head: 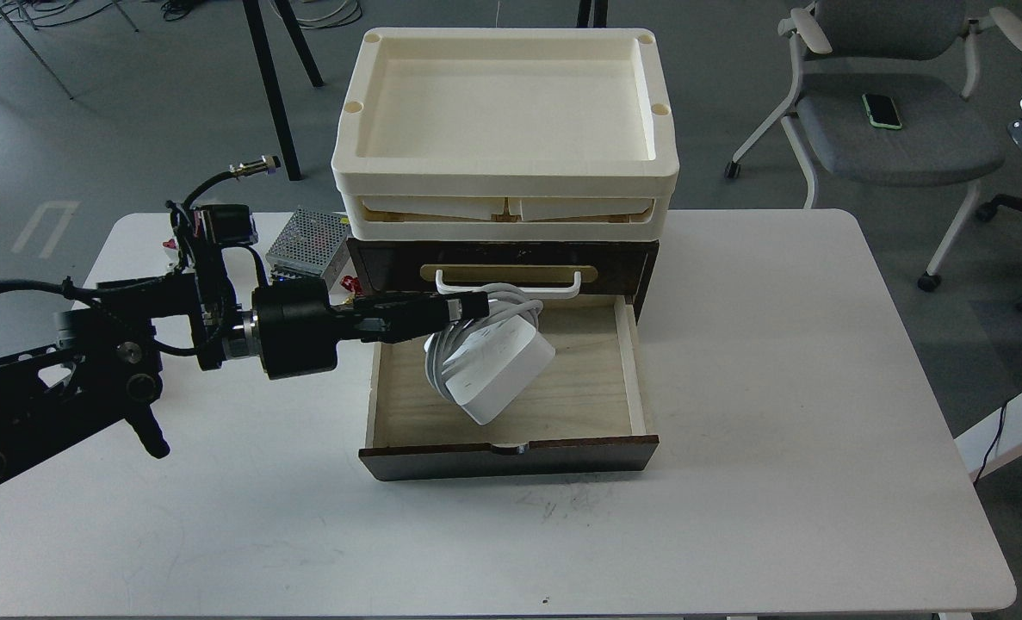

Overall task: Put charging cable into cabinet
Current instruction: 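Carry the power strip over the open drawer and lower it inside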

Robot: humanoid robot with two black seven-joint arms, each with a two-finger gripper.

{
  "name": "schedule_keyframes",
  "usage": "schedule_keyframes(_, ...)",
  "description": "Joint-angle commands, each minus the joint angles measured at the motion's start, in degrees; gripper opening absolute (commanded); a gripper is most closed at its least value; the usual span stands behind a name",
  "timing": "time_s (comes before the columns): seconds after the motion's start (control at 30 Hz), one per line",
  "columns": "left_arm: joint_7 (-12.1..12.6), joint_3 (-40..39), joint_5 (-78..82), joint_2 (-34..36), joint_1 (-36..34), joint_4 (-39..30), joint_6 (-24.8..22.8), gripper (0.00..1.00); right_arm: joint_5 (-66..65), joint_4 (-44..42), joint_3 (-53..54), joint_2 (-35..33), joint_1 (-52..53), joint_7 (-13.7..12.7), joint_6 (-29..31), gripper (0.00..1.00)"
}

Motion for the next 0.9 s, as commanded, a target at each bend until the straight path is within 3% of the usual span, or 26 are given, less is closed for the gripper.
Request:
schedule_keyframes(0.0, 0.0, 2.4, 0.3, -3.1, -0.1, 7.1, -0.1, 0.00, 0.0, 0.0, 0.0, 0.0, -0.1, 0.0, 0.0, 1.00)
schedule_keyframes(0.47, 0.0, 3.2, 0.1, -12.8, 0.2, 24.5, -1.8, 0.00, 0.0, 0.0, 0.0, 0.2, -0.5, 0.0, 0.0, 1.00)
schedule_keyframes(0.63, 0.0, 2.9, 0.0, -15.0, 0.3, 26.5, -1.4, 0.00, 0.0, 0.0, 0.0, 0.2, -0.7, 0.0, 0.0, 1.00)
schedule_keyframes(0.87, 0.0, 2.4, -0.5, -17.0, 0.5, 26.5, -1.0, 0.22, 0.0, 0.0, 0.0, 0.2, -1.2, 0.0, 0.0, 1.00)
